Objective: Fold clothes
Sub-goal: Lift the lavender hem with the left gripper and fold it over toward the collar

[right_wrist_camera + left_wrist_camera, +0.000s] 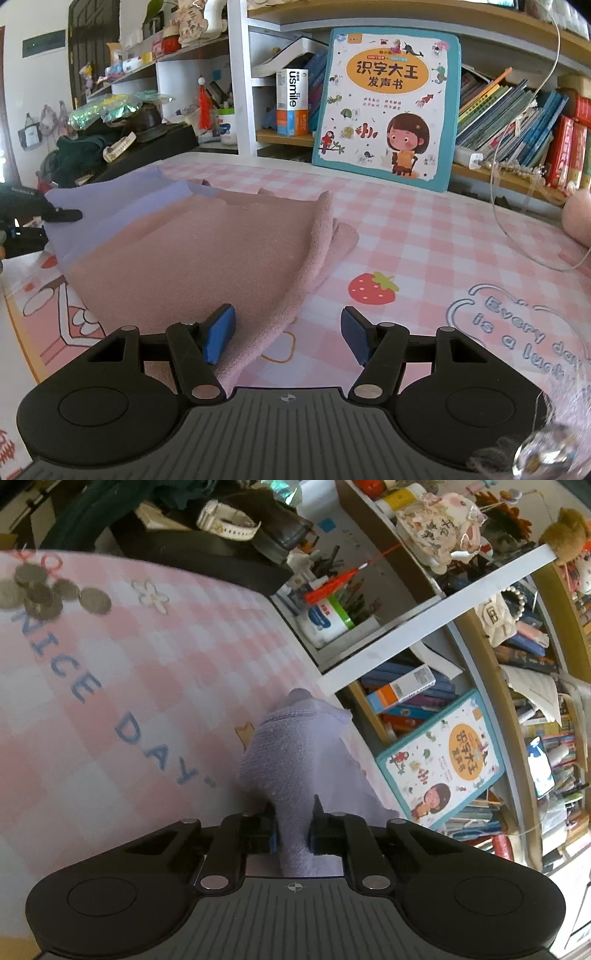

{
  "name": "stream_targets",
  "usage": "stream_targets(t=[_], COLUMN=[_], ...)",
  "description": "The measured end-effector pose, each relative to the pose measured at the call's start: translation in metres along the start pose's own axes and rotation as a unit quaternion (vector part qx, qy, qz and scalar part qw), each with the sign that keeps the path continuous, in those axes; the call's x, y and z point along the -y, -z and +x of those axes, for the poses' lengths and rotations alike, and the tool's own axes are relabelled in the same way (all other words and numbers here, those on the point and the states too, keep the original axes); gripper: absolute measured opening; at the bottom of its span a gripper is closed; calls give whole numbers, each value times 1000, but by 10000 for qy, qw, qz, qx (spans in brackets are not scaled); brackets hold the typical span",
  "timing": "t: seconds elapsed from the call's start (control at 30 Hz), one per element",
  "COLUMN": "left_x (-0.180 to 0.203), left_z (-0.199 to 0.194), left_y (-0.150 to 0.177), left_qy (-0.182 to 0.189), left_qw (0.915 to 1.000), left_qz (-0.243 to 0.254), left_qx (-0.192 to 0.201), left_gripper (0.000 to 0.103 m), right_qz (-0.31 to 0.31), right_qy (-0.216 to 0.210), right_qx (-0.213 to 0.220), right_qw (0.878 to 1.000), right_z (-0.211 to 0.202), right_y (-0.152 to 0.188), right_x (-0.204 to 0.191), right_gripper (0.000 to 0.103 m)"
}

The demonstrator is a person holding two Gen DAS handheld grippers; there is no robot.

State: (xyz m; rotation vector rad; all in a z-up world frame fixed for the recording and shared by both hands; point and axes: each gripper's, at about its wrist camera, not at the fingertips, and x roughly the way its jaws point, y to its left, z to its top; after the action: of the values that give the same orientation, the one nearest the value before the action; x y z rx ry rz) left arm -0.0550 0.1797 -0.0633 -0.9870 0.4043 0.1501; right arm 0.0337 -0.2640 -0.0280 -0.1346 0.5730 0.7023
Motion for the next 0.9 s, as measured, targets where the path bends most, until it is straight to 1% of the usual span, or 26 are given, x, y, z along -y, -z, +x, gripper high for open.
stream_targets(t=[0.23,0.3,0.4,0.5,0.63,0.67,0.73,0.83,0.9], left_x=[-16,-20,-19,-14,10,17,37,69,88], left_z=[-23,-31,-37,-42,-48,-50,-55,-61,-62], left_y=[-19,-23,-25,-24,-22,-21,-18,-9,-4], left_qy=[-199,-273,-383,-402,-411,-401,-393,-359,-259], left_qw=[9994,9991,9983,9974,9932,9916,9856,9719,9651], left_qz=[-27,40,237,447,940,1083,1505,2190,2480], left_qx=[272,337,376,404,544,579,670,789,800], left_gripper=[13,13,13,13,13,13,13,13,13], right_qz=[-189,-252,-258,-242,-257,-263,-275,-288,-288], right_qy=[-478,-598,-674,-692,-651,-644,-630,-615,-614], right_qx=[-58,-79,-109,-121,-116,-113,-105,-97,-96], right_qw=[9987,9979,9973,9972,9975,9975,9976,9976,9977], right_z=[17,22,27,29,29,29,28,27,27], right_y=[-8,-11,-14,-16,-16,-15,-15,-15,-15], right_x=[-30,-39,-45,-47,-48,-48,-49,-49,-50], right_gripper=[61,61,61,61,62,62,63,63,63])
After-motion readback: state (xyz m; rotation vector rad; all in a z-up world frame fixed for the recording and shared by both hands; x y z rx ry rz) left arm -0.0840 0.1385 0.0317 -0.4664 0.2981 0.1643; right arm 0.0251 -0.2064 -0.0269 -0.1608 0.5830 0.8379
